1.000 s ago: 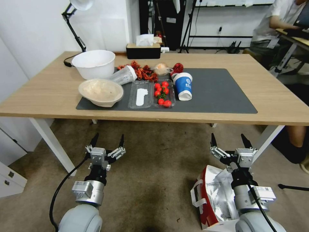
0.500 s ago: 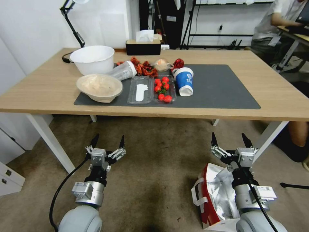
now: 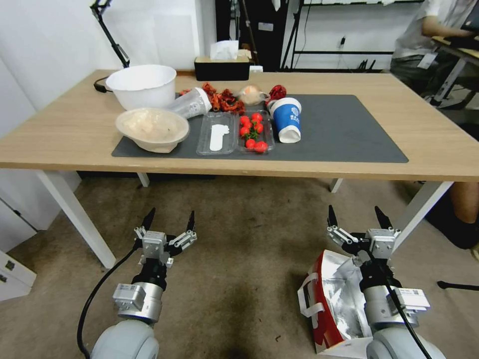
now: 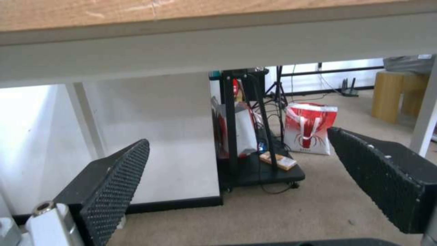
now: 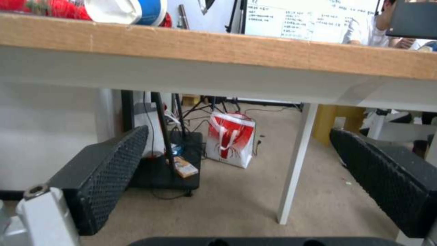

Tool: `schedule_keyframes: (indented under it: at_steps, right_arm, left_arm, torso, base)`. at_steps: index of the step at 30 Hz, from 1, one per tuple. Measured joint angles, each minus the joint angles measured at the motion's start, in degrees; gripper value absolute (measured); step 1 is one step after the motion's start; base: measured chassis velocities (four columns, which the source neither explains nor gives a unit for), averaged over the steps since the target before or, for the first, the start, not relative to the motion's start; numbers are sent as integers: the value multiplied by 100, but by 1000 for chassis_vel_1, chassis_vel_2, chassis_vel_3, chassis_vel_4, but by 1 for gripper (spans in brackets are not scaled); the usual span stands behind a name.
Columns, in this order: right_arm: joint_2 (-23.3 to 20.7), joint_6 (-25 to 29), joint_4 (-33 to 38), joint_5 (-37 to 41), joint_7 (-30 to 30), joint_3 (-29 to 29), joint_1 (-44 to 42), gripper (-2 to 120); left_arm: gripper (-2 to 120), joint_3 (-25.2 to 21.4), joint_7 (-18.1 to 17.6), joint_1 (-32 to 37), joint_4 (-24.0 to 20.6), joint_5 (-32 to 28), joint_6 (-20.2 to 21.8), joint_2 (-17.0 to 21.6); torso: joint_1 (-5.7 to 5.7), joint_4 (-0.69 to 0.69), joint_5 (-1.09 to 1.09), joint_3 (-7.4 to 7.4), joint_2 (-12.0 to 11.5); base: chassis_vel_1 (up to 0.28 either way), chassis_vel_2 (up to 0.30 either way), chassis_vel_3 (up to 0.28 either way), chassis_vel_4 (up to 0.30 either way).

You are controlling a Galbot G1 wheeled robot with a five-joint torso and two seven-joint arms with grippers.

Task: Pick up the food delivery bag from the floor and place it on the table.

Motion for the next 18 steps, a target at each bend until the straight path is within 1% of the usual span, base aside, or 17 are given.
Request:
schedule_keyframes:
  at_steps: [5,7,16,18]
  right_arm:
    - [-39,-2,10,19,4,12,10,100]
    - [-43,-8,24,45,8,21,23,100]
    - [-37,-1,1,51,9,-6,34,100]
    - [-37,-4,24,60,7,-8,47,100]
  left_arm:
    - [98,1,0,0,6,5,-2,-9]
    - [98,3,-3,1,27,17,-15,-10]
    - [98,2,-6,-8,19,17,-15,-14]
    - [98,0,-6,-16,16,13,-8,-15]
  torso:
    - [-37,0,0,-69,-105]
    - [-65,0,-1,-122,-187]
    - [-128,0,0,-232,-360]
    - [-154,0,0,-279,-433]
  base:
    - [0,0,0,0]
    - [0,0,0,0]
    - [0,0,0,0]
    - [0,0,0,0]
